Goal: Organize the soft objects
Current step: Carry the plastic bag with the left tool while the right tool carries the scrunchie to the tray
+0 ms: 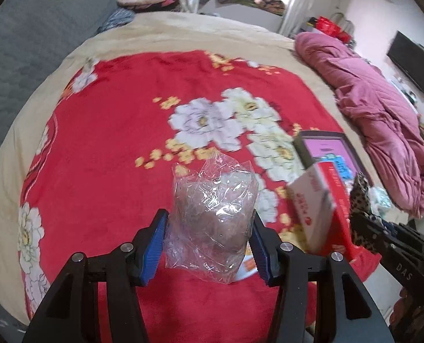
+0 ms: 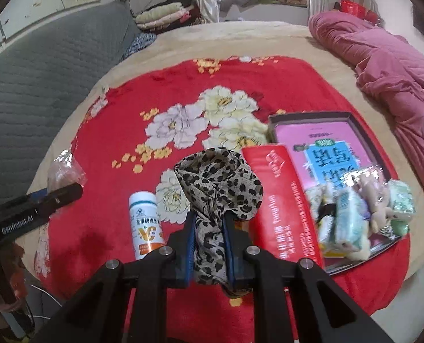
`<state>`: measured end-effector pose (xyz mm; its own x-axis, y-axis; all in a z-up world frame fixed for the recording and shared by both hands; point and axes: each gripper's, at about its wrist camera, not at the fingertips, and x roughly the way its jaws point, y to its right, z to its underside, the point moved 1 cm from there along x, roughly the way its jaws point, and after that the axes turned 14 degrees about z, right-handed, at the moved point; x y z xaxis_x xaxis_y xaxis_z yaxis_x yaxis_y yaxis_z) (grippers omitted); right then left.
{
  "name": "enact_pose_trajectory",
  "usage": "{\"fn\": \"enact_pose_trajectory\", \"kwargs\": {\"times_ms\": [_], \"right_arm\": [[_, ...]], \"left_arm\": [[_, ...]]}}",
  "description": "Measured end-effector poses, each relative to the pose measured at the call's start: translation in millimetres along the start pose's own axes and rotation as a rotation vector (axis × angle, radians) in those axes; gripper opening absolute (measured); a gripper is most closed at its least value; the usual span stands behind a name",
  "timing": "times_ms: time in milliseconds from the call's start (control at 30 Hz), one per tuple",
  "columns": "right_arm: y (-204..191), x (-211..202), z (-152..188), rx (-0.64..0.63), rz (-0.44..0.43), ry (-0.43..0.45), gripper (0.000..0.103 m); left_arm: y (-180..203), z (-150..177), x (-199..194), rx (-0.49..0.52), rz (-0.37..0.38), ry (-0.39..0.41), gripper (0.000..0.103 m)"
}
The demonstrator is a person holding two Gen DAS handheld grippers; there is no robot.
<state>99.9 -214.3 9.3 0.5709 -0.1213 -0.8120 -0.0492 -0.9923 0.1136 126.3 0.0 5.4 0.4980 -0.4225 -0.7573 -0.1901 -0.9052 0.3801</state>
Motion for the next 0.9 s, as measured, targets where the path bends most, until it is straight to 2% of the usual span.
{"fn": "enact_pose_trajectory", "kwargs": {"times_ms": [133, 467, 700, 900], "right_arm": [[16, -16, -5, 0.014, 0.024, 0.038, 0.018], [67, -35, -11, 0.099, 0.040, 0.073, 0.018], [118, -38, -13, 0.179, 0.062, 0.075, 0.018], [170, -45, -16, 0.233, 0.115, 0.088, 0.018]], "left_arm": [[27, -5, -6, 0.044, 0.004, 0.018, 0.056], [89, -15, -7, 0.135, 0.044, 0.026, 0.056], [128, -18, 10, 0.177, 0.080, -0.001, 0.056], [169, -20, 34, 0.207, 0.141, -0.036, 0.056]]}}
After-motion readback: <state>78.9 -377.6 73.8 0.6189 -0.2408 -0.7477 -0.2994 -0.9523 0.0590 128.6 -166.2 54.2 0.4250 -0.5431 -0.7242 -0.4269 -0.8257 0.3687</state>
